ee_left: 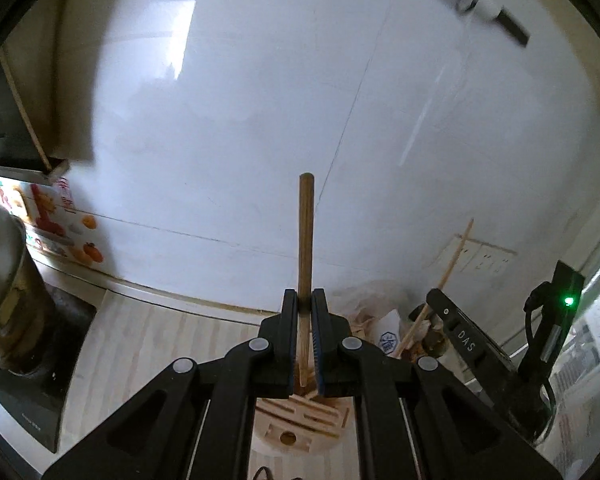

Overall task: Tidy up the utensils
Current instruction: 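Lift both chopsticks upright and carry them over the pink holder, then lower both chopsticks into the pink holder and open both tools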

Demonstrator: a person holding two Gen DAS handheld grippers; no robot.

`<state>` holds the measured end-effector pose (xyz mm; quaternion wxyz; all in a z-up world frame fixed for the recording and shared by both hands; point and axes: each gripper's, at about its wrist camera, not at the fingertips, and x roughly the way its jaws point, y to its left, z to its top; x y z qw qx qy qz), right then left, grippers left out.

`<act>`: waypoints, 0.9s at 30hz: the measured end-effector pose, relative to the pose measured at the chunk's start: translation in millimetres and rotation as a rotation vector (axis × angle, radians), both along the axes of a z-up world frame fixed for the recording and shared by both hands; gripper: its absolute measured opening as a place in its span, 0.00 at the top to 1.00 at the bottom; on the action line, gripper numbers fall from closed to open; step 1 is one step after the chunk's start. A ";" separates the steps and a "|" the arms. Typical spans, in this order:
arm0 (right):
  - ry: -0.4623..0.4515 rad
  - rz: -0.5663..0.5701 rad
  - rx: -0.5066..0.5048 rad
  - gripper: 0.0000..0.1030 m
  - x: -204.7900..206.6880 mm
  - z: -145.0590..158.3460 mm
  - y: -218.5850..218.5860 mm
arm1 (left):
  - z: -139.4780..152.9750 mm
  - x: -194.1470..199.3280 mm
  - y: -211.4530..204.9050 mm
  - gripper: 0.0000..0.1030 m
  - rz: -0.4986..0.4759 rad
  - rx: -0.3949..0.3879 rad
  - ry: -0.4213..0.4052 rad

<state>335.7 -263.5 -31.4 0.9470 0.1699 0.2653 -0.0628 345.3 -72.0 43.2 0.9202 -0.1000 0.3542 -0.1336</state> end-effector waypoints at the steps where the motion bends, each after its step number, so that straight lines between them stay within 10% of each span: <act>1: 0.003 0.003 -0.009 0.93 6.7 -3.0 0.4 | -7.2 6.9 -4.7 0.96 -0.002 0.012 0.014; 10: 0.069 0.083 -0.034 0.93 46.1 -52.9 7.7 | -67.2 38.8 -23.6 0.96 -0.030 0.057 0.164; 19: 0.156 0.202 -0.007 0.93 38.7 -83.3 8.7 | -66.8 27.8 -23.8 0.90 -0.060 0.112 0.162; 22: 0.181 0.249 0.008 0.92 32.9 -83.3 9.1 | -59.8 15.7 -20.1 0.69 -0.027 0.160 0.124; 24: 0.184 0.260 0.001 0.89 26.8 -80.0 8.4 | -55.3 5.5 -14.7 0.30 0.006 0.180 0.092; 27: 0.171 0.264 -0.011 0.64 11.1 -68.5 6.3 | -52.9 -4.7 -3.1 0.27 0.039 0.173 0.070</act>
